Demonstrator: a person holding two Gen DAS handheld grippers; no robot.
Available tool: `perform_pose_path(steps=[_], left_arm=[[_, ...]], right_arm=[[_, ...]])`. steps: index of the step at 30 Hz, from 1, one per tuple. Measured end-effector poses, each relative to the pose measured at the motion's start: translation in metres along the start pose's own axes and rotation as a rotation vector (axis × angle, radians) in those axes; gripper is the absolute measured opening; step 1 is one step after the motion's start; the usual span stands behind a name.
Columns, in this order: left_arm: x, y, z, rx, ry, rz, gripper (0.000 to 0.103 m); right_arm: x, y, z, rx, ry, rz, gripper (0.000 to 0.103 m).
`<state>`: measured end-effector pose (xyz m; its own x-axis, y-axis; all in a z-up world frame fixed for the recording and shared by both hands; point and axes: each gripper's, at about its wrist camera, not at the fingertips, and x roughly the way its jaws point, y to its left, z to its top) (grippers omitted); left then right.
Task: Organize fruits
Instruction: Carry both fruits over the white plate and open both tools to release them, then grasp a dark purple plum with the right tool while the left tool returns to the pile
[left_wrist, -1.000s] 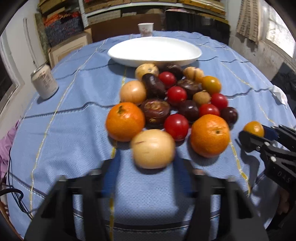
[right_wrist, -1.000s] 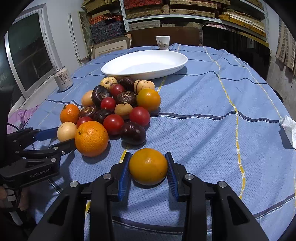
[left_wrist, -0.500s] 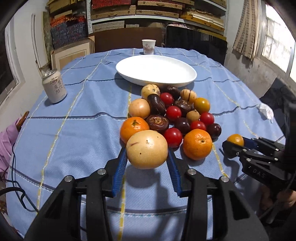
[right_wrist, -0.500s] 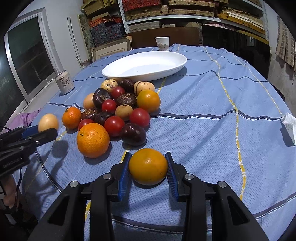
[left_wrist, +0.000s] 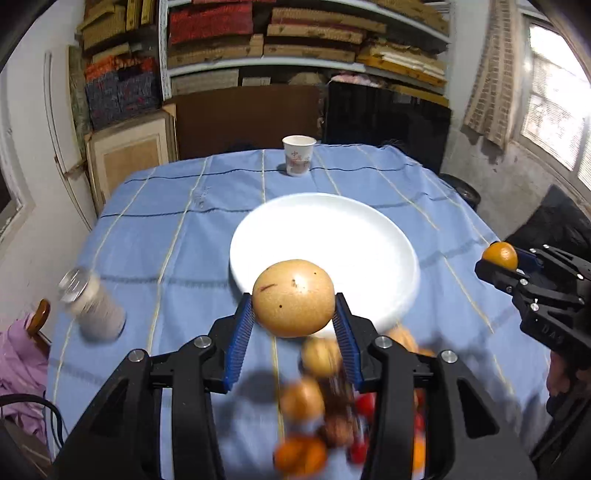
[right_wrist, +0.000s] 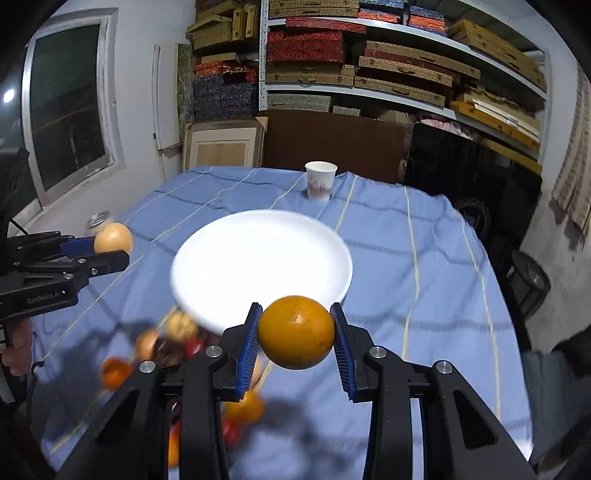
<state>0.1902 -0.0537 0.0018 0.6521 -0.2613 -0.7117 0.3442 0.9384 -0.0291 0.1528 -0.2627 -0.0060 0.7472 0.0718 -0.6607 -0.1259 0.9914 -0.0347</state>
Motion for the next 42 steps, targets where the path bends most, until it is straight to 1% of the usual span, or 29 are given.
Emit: perform_pose_path(steps=[2,3,4,6,8,10,12,13,14,15,16,17,18,19,20,22,24,25,27,28,29,30,31,33,35,37,39,42], left_arm=[[0.043,0.003,0.026,-0.006,0.035,0.002,0.042],[0.055,0.004,0.031,-0.007,0.044,0.005,0.042],[0.075,0.005,0.04,-0.009,0.06,0.002,0.042],[0.108,0.01,0.05,-0.024,0.092,-0.014,0.042],[0.147,0.019,0.056,-0.052,0.146,-0.029,0.042],[0.174,0.027,0.054,-0.075,0.193,-0.023,0.043],[0.194,0.035,0.051,-0.093,0.226,-0.006,0.043],[0.197,0.037,0.052,-0.098,0.229,-0.007,0.043],[0.196,0.039,0.052,-0.104,0.224,-0.02,0.047],[0.193,0.039,0.053,-0.107,0.215,-0.027,0.06],[0.184,0.039,0.054,-0.11,0.182,-0.035,0.074],[0.175,0.039,0.056,-0.114,0.151,-0.022,0.08],[0.166,0.039,0.059,-0.118,0.117,-0.014,0.094],[0.155,0.04,0.061,-0.125,0.085,0.0,0.096],[0.146,0.04,0.064,-0.135,0.075,-0.004,0.096],[0.124,0.04,0.062,-0.162,0.067,-0.06,0.096],[0.088,0.038,0.051,-0.165,0.029,-0.096,0.096],[0.064,0.035,0.04,-0.153,0.002,-0.114,0.096],[0.03,0.028,0.016,-0.113,-0.023,-0.107,0.098],[0.01,0.024,-0.001,-0.085,-0.033,-0.119,0.098],[-0.002,0.021,-0.015,-0.065,-0.035,-0.116,0.098],[-0.018,0.017,-0.036,-0.037,-0.039,-0.112,0.098],[-0.025,0.014,-0.052,-0.022,-0.034,-0.112,0.098],[-0.039,0.01,-0.084,0.01,-0.029,-0.115,0.098],[-0.05,0.006,-0.118,0.036,-0.055,-0.079,0.098],[-0.053,0.004,-0.142,0.057,-0.066,-0.058,0.098],[-0.049,0.002,-0.158,0.052,-0.055,-0.046,0.098],[-0.045,-0.002,-0.171,0.03,-0.056,-0.059,0.098]], right_arm=[[0.043,-0.008,0.021,0.009,0.036,0.009,0.038],[0.063,-0.011,0.028,0.013,0.052,0.011,0.038],[0.085,-0.014,0.033,0.015,0.066,0.015,0.038],[0.116,-0.015,0.04,0.027,0.096,0.036,0.038],[0.148,-0.013,0.045,0.027,0.124,0.059,0.038],[0.173,-0.008,0.047,0.004,0.142,0.057,0.038],[0.185,-0.006,0.046,-0.009,0.154,0.048,0.038],[0.188,-0.005,0.046,-0.016,0.155,0.042,0.038],[0.188,-0.005,0.048,-0.024,0.149,0.031,0.048],[0.182,-0.004,0.048,-0.031,0.122,0.023,0.061],[0.173,-0.004,0.05,-0.037,0.089,0.022,0.062],[0.166,-0.003,0.052,-0.036,0.075,0.023,0.062],[0.159,-0.004,0.053,-0.033,0.062,0.014,0.062],[0.152,-0.007,0.053,-0.029,0.053,0.001,0.062],[0.141,-0.01,0.054,-0.019,0.043,-0.006,0.062],[0.11,-0.014,0.048,0.004,0.024,0.014,0.062],[0.077,-0.012,0.035,0.009,0.021,0.03,0.062],[0.063,-0.01,0.027,0.005,0.022,0.041,0.062],[0.024,0.0,-0.001,-0.005,0.023,0.08,0.062],[0.01,0.007,-0.016,-0.013,0.026,0.085,0.062],[-0.005,0.015,-0.036,-0.028,0.036,0.081,0.062],[-0.018,0.023,-0.056,-0.039,0.045,0.074,0.062],[-0.029,0.031,-0.075,-0.043,0.049,0.07,0.062],[-0.043,0.042,-0.103,-0.042,0.047,0.069,0.062],[-0.053,0.05,-0.127,-0.035,0.038,0.054,0.062],[-0.052,0.053,-0.14,-0.012,0.044,0.061,0.062],[-0.045,0.053,-0.147,0.023,0.061,0.06,0.062],[-0.036,0.053,-0.154,0.049,0.087,0.053,0.062]])
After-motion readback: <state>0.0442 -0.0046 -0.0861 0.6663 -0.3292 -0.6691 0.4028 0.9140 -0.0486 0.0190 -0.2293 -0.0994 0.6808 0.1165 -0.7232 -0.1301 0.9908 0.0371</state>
